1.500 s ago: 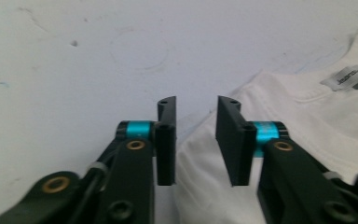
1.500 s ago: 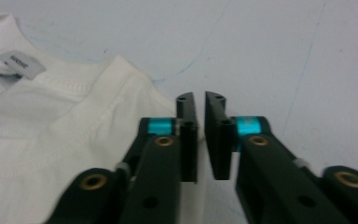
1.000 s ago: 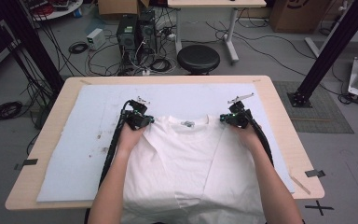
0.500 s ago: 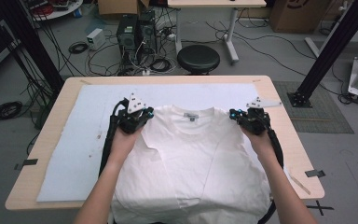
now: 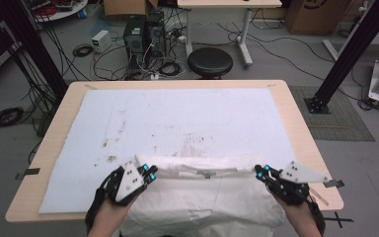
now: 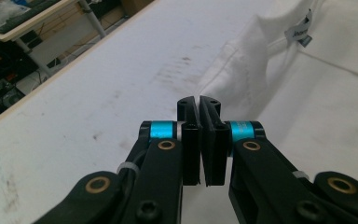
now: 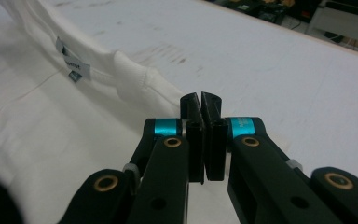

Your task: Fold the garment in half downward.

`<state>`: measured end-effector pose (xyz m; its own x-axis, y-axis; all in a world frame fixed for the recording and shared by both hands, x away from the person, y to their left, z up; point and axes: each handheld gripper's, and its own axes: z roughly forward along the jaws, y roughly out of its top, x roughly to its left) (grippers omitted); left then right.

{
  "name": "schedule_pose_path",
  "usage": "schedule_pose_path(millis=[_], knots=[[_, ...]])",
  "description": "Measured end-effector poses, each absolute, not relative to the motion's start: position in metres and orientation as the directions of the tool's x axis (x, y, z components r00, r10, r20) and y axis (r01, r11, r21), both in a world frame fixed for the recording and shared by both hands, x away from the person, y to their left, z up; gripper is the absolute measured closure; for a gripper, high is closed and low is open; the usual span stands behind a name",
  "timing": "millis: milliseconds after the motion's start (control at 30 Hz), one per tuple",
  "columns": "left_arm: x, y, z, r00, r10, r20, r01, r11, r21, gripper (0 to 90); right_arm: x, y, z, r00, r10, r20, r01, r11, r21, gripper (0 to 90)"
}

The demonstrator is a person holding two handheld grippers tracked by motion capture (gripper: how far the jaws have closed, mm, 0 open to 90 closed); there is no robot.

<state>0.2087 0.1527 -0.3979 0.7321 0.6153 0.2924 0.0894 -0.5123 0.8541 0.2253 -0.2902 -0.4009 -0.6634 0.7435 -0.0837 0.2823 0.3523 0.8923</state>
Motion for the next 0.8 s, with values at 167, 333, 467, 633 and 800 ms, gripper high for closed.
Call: schedule_pose_path(millis=[167,333,467,633,800], knots=[[0.169,0.159,-0.421,0.801,0.530,0.280,0.086,-0.563,0.822,82.3,0.185,-0.293,-0.417,-0.696,0.710,-0.104,0.293,0.413,0.862,87.9],[0.155,0.172,-0.426,0.824,0.524,0.215,0.119,-0.532,0.838,68.6,0.161,-0.307,-0.421,-0.694,0.712,-0.112,0.292,0.420,0.859,82.9],[0.169,0.178,-0.418,0.769,0.610,0.192,0.174,-0.489,0.855,62.2,0.167,-0.314,-0.415,-0.652,0.750,-0.108,0.309,0.393,0.866,77.1],[0.214,0.178,-0.408,0.679,0.717,0.157,0.240,-0.419,0.875,52.9,0.210,-0.312,-0.408,-0.560,0.827,-0.054,0.384,0.317,0.867,67.0],[0.255,0.181,-0.415,0.592,0.799,0.108,0.333,-0.364,0.870,47.8,0.265,-0.304,-0.409,-0.497,0.868,0.013,0.481,0.263,0.836,59.0]])
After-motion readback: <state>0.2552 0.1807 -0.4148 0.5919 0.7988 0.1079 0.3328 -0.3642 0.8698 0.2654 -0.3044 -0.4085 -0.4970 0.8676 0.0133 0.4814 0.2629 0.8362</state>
